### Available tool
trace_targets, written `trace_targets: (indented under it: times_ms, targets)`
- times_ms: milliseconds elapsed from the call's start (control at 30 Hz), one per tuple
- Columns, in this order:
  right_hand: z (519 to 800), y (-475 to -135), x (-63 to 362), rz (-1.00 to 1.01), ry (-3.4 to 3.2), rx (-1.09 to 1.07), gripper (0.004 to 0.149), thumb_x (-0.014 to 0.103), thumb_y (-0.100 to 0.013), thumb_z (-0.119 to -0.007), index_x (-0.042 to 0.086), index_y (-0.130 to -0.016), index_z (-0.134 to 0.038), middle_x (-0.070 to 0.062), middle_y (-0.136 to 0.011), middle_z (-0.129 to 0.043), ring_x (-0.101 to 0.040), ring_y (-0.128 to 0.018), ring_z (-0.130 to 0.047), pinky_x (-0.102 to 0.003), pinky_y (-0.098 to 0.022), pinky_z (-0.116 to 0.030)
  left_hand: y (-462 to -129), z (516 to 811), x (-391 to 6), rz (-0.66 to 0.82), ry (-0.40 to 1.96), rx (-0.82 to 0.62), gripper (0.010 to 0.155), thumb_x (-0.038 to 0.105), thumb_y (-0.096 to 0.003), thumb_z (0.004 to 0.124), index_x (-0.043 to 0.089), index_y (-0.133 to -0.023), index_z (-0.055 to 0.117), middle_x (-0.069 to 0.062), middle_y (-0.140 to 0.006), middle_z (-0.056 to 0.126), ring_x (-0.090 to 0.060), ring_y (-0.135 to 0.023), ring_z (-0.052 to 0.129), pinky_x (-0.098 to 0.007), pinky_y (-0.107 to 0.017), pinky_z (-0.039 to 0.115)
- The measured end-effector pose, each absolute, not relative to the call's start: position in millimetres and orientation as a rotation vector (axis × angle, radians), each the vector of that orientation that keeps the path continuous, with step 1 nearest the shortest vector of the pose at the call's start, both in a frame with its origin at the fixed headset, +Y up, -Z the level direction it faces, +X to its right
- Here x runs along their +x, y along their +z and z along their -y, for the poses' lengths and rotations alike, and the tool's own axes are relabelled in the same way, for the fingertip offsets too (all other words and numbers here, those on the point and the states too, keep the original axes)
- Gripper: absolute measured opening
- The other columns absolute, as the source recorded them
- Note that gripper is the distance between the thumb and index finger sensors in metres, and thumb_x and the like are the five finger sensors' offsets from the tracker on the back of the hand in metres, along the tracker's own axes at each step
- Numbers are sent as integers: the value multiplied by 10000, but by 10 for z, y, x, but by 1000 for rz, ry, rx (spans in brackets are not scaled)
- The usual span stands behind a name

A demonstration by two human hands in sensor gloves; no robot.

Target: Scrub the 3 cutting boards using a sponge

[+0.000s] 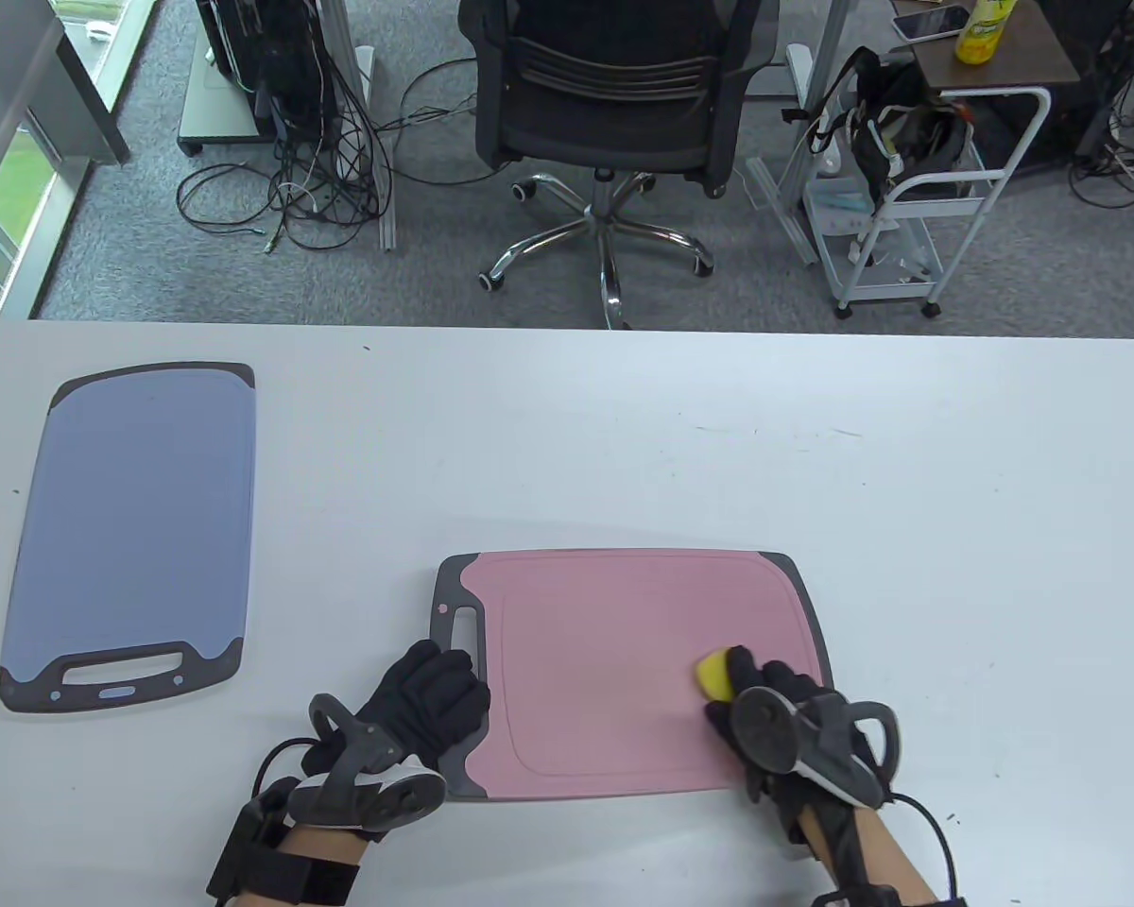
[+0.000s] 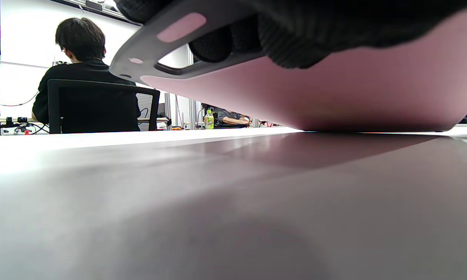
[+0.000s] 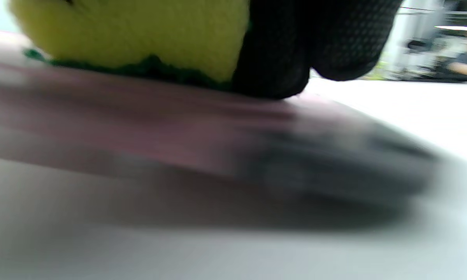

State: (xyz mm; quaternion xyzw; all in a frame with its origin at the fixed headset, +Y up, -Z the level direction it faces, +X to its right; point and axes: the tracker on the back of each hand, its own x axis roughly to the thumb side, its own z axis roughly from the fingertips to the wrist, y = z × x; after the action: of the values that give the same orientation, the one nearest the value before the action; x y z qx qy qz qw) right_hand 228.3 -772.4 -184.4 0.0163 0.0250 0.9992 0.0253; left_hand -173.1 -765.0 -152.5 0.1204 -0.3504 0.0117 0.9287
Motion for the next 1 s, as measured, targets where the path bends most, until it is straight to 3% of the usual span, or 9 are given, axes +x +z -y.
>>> trace_targets:
  times_ms: [67,167,467,600,733,900,1000]
  targets:
    - [7741,-1849,2445,-140,3115,-76,684,534,-460,-703,130,-1007,-631,-117,-785,-785,-245,-553,-885,-467,-484,-761,-1519,7650,-1726,718,19,249,422,383,-581,811,317,-933,588,86,-970,697,-207,-1028,712,-529,-779,580]
    - [7725,-1863,2282,-78,3152,-10,684,506,-460,-716,74,-987,-658,-151,-760,-806,-264,-532,-899,-480,-471,-766,-1522,7649,-1730,718,19,248,423,384,-579,811,317,-933,589,87,-969,697,-205,-1027,715,-529,-780,581]
    - [7450,-1587,393,76,2981,974,687,535,-461,-687,113,-1001,-633,-118,-772,-790,-230,-546,-889,-460,-490,-769,-1526,7649,-1731,720,26,243,421,382,-581,816,317,-933,595,85,-970,702,-208,-1029,714,-531,-780,581]
    - [7406,-1486,66,124,2920,1160,689,540,-459,-685,117,-1000,-634,-110,-772,-790,-227,-547,-889,-461,-494,-767,-1526,7649,-1732,721,28,244,421,381,-580,818,313,-932,597,84,-970,701,-208,-1028,716,-532,-780,582]
    - [7436,-1557,337,118,2927,1029,683,546,-450,-692,145,-1001,-645,-96,-779,-799,-225,-544,-892,-460,-487,-769,-1525,7651,-1730,721,27,246,424,385,-579,817,317,-933,594,85,-970,702,-205,-1027,719,-530,-779,585]
    - [7597,-1730,1366,-11,3109,563,680,543,-456,-685,151,-1009,-627,-98,-790,-792,-233,-558,-892,-462,-490,-767,-1521,7648,-1723,719,17,244,425,384,-579,815,317,-934,590,85,-971,698,-208,-1028,713,-530,-779,582]
    - [7714,-1772,2105,-67,3162,179,679,530,-457,-695,135,-1006,-633,-114,-784,-795,-247,-553,-892,-470,-486,-764,-1519,7647,-1721,718,12,245,426,384,-580,812,317,-935,586,85,-972,695,-207,-1029,711,-529,-779,580]
